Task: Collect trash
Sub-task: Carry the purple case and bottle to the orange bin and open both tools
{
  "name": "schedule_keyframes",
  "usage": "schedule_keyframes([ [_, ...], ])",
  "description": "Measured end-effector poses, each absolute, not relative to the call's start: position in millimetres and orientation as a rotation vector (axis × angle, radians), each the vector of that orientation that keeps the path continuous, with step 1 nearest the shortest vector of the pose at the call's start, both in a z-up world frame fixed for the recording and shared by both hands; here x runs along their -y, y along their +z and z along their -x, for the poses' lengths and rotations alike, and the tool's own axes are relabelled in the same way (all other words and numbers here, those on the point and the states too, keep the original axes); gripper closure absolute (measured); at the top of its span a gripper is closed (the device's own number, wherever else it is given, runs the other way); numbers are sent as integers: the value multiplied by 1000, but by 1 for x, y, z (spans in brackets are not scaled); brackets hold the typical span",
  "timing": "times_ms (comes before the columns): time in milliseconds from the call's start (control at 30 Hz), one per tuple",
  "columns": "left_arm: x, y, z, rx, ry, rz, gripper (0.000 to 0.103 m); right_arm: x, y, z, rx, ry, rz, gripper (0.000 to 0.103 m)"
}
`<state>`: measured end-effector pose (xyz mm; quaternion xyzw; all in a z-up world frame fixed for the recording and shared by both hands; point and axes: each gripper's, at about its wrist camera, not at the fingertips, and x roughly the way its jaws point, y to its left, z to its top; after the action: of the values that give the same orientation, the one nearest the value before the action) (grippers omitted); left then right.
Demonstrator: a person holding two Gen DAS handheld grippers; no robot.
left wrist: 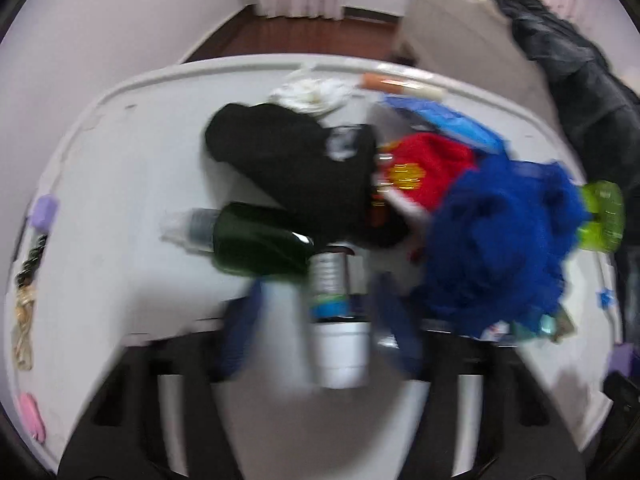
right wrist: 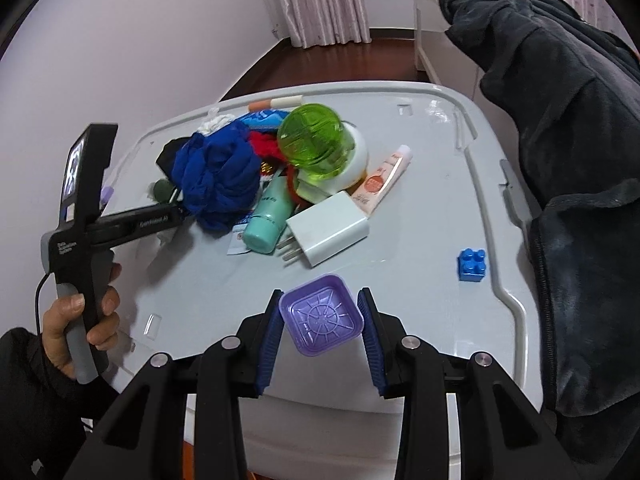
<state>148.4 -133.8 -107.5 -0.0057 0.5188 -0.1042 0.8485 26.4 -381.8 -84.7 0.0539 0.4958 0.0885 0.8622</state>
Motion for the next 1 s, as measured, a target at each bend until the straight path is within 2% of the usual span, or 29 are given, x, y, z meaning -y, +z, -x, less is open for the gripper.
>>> schedule_keyframes([
  [100,143,-104,-131,-1093,-226,-98,80,375,-84,-24,-1044,197,-101,66],
  [267,125,-82,-76,-1190,-292,-91,80,366,-81,-10,-1039,221,-88,66],
  [467,91,-39,64,-1205,-384,-232,80,321,-70,44,-1027,336,-35,66],
  [600,68,-58,115,-1252,-374,-246,80,276,-79,88,-1060,415,23,66],
  [767,54,-94,138,-1329,-366,-177,80,235,-102,133,-1126,464,42,66],
  [1000,62,-99,147,-1319,-403,-211,80,218,-130,161,-1190,440,48,66],
])
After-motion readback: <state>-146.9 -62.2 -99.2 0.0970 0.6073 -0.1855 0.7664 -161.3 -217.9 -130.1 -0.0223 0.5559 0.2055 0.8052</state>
